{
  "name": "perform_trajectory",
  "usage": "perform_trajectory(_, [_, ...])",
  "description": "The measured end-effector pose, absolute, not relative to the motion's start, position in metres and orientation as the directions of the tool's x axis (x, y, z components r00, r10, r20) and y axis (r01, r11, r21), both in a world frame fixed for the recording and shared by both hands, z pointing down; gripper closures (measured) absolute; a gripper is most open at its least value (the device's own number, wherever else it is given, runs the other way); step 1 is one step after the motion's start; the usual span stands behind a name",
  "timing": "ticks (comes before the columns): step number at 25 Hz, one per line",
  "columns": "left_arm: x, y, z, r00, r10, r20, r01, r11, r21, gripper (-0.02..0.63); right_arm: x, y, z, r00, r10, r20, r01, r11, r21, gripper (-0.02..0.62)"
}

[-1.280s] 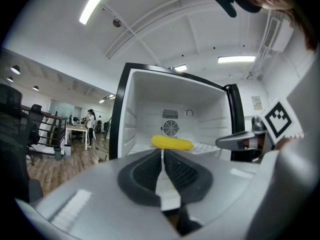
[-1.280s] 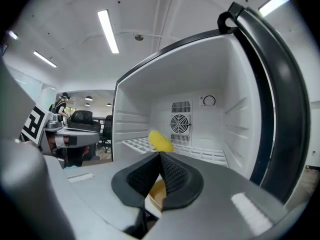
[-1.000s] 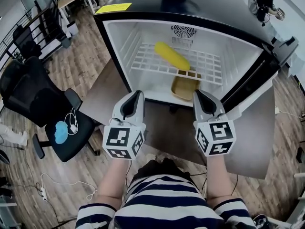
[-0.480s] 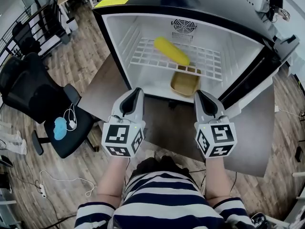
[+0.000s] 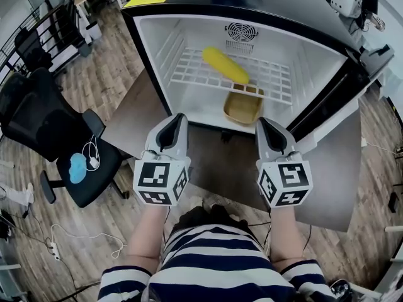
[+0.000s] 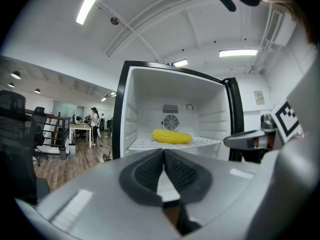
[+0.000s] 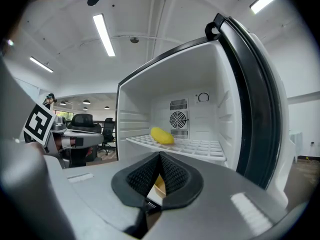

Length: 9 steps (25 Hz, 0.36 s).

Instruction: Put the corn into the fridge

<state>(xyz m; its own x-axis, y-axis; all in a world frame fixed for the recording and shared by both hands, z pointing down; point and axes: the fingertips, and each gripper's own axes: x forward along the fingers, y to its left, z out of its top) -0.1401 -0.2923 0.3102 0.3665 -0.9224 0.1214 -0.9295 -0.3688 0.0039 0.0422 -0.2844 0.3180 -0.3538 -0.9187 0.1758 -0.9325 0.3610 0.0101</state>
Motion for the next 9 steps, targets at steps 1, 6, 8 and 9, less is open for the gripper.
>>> perform_trajectory(1, [-0.1403,-0.2923,0.3103,0.367,-0.922,0.121,-0.929,-0.369,0.005,0.606,0.0419,-0.2844,0.3186,-0.354,-0.918,0.177,-0.932,0.361,0.009,0.601])
perform_trajectory(6, [-0.1412,-0.2920,0.3081,0.370,-0.921,0.120,-0.929,-0.371,0.012,0.606,0.0403,-0.2845,0.3208,-0.352,-0.918,0.185,-0.933,0.359,0.010,0.601])
perform_trajectory(8, [-0.1424,-0.2921,0.3071,0.368,-0.922,0.119,-0.929,-0.370,0.008,0.606,0.0390,-0.2845,0.3202,-0.352,-0.918,0.183,-0.933,0.360,0.010,0.601])
perform_trajectory(9, [-0.1431,-0.2921,0.3066,0.367,-0.923,0.118,-0.929,-0.369,0.006,0.606,0.0383,-0.2845,0.3199,-0.353,-0.918,0.181,-0.933,0.360,0.009,0.601])
